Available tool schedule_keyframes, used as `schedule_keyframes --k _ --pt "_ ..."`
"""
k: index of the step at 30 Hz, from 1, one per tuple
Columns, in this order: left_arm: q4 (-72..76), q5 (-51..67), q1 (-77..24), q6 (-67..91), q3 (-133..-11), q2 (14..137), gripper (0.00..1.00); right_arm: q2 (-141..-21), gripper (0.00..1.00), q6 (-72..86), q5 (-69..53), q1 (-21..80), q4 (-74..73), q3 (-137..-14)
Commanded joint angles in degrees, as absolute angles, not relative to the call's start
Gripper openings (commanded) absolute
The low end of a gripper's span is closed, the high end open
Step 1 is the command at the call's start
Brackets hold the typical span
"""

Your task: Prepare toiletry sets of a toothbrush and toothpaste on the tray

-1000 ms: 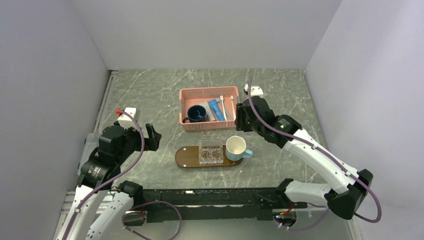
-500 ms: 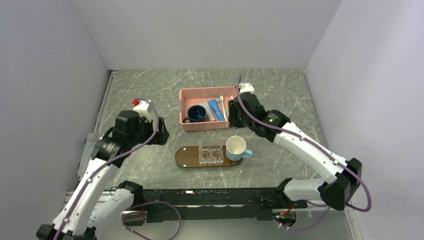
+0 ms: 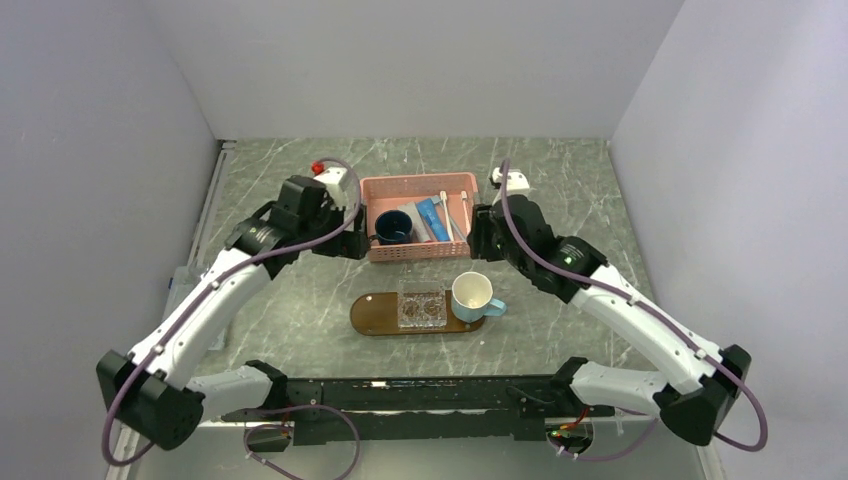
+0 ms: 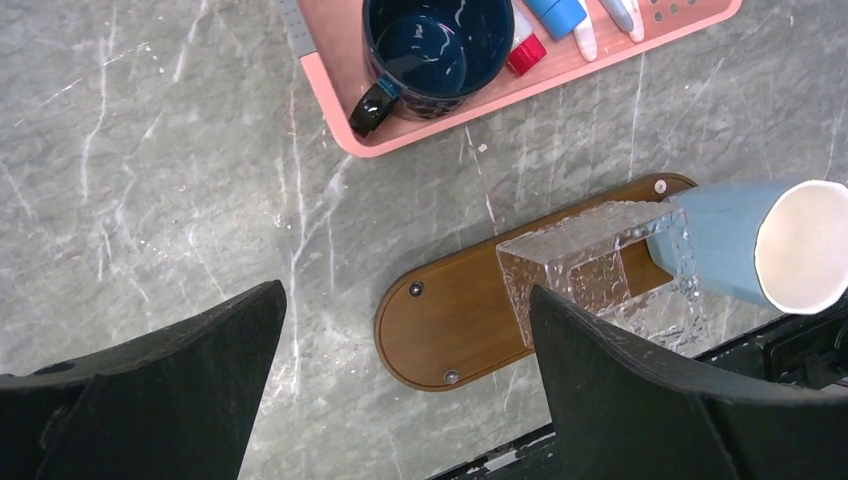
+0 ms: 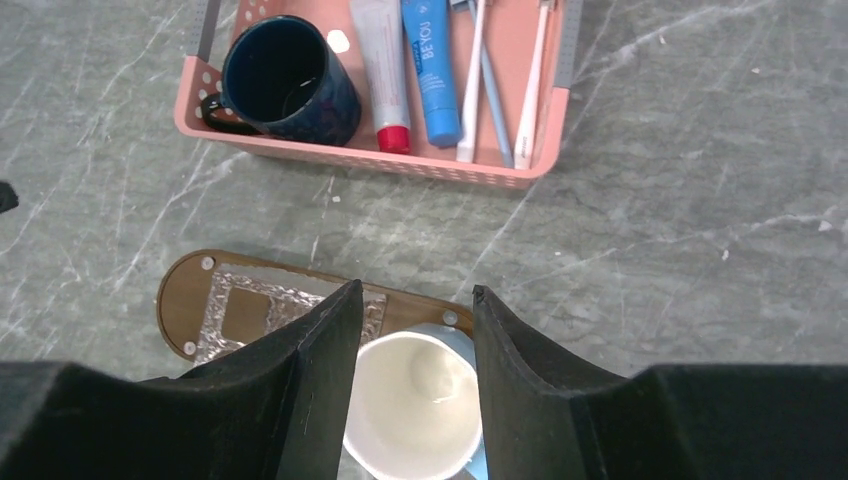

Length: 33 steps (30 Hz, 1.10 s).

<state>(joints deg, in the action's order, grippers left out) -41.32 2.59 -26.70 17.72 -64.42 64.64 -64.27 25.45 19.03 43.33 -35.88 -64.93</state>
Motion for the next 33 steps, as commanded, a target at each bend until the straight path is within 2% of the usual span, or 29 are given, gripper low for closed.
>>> schedule_keyframes --k 1,19,33 --pt "-39.53 1.14 -28.19 18.89 -69.44 70.02 0.98 -59.13 0.47 25.46 21.84 43.46 -35.27 -61.05" --pt "-41.29 2.79 -33.86 18.25 -91.16 96.45 0.82 -47.72 0.49 31.62 21.78 43.5 -37.05 -46.94" --pt "-43.31 4.35 -35.74 18.11 -101.9 111.76 0.71 -43.49 0.49 33.04 21.35 43.51 -38.64 -43.1"
